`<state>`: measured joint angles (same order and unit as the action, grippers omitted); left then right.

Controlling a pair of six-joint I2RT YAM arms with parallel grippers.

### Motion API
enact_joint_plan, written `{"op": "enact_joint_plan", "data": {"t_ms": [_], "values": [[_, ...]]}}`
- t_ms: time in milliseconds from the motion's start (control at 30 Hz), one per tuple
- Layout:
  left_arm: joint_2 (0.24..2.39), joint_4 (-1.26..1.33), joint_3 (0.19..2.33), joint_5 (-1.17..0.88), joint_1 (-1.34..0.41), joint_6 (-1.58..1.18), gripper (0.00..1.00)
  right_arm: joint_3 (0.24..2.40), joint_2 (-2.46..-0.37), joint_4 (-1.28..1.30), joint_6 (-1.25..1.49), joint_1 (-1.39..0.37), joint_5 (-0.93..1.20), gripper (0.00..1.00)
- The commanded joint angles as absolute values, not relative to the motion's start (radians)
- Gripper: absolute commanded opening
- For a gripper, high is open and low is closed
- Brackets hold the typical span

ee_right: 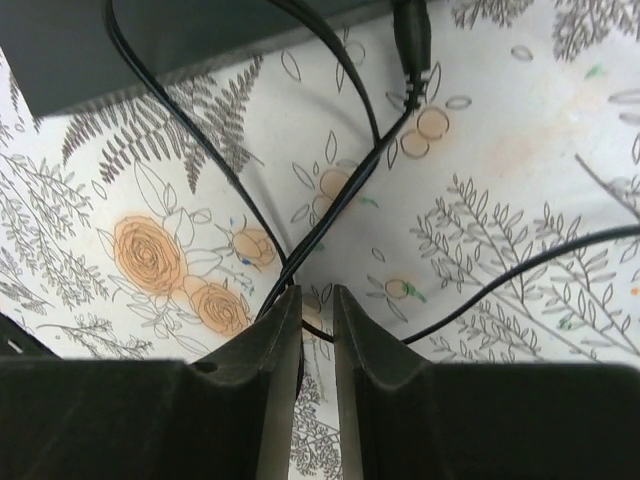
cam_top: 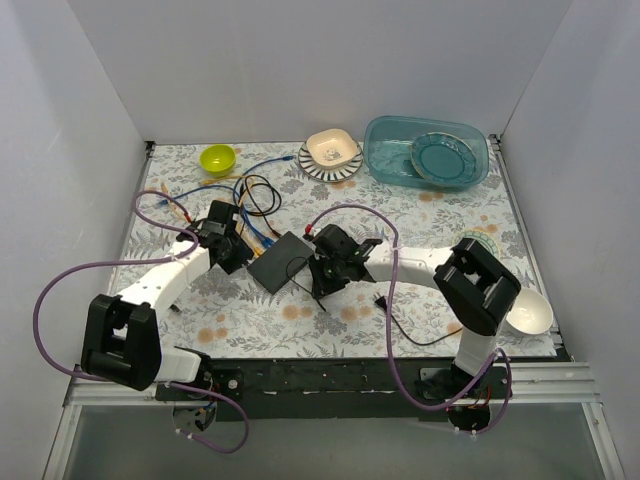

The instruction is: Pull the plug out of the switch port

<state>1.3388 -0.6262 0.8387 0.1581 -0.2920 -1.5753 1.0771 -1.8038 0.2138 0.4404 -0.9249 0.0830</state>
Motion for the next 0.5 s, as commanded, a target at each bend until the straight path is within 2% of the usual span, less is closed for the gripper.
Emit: {"op": "enact_joint_plan", "data": {"t_ms": [0, 33, 133, 167, 333, 467], "values": [[1.314, -0.598, 0.948, 0.227, -0.276, -1.519, 0.34, 1.034, -1.738, 0.285, 0.443, -0.954, 0.037, 0.29], [1.324, -0.556, 0.968, 0.213, -0.275, -1.505, 0.35, 1.032, -1.718, 0.293, 0.446, -0.953, 0.006, 0.32], [1.373, -0.471, 0.995, 0.141, -0.273, -1.476, 0.36, 1.08, -1.652, 0.325, 0.393, -0.945, -0.165, 0.51], [1.388, -0.456, 1.012, 0.115, -0.273, -1.471, 0.36, 1.097, -1.651, 0.325, 0.367, -0.942, -0.21, 0.61], [1.512, -0.428, 1.061, 0.009, -0.273, -1.437, 0.36, 1.222, -1.765, 0.289, 0.256, -0.925, -0.278, 0.65], [1.54, -0.423, 1.045, -0.037, -0.275, -1.413, 0.36, 1.305, -1.847, 0.248, 0.216, -0.89, -0.186, 0.62]]}}
